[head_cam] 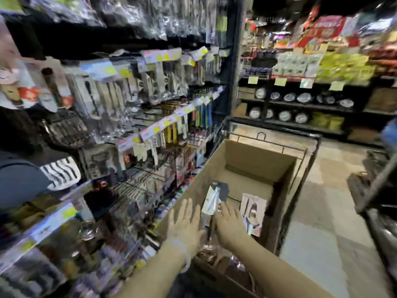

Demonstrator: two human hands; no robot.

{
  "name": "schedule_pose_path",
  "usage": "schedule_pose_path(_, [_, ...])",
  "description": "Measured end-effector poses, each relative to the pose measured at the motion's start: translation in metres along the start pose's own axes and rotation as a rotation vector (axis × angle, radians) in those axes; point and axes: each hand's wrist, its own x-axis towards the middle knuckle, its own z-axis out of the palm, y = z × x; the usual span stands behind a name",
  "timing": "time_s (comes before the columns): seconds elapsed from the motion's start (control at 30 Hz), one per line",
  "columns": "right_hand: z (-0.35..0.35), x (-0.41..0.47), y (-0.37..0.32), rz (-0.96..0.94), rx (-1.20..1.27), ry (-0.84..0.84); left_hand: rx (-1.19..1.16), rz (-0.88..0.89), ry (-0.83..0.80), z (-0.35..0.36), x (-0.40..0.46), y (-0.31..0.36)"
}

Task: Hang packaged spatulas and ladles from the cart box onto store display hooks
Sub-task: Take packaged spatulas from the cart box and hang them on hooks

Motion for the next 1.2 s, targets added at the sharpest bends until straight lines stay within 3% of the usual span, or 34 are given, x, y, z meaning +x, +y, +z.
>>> schedule_pose_path(0.2, [0.049,0.014,0.059,0.181,0.126,-0.12,0.006,0.127,-0.14,0.037,0.049,0.052])
schedule_pose_path(0.4, [0.083,0.036,0.081,0.36,0.448,-0.216,0.015,0.251,-0.213,0.069,0.098,0.068])
schedule_pose_path(0.6, [0.12,0.065,0.094,0.705,0.79,-0.245,-0.009,0.274,-0.355,0.104,0.153,0.07])
schedule_pose_path(0.83, [0.16,0.099,0.106,1.074,1.067,-0.161,-0.128,0.384,-0.491,0.136,0.198,0.066])
schedule_pose_path(1.07, [0.194,0.105,0.112,1.174,1.075,-0.096,-0.391,0.4,-0.511,0.16,0.207,0.073])
schedule_pose_path(1.2, [0.189,0.107,0.106,1.189,1.218,-0.016,-0.537,0.326,-0.502,0.157,0.216,0.077])
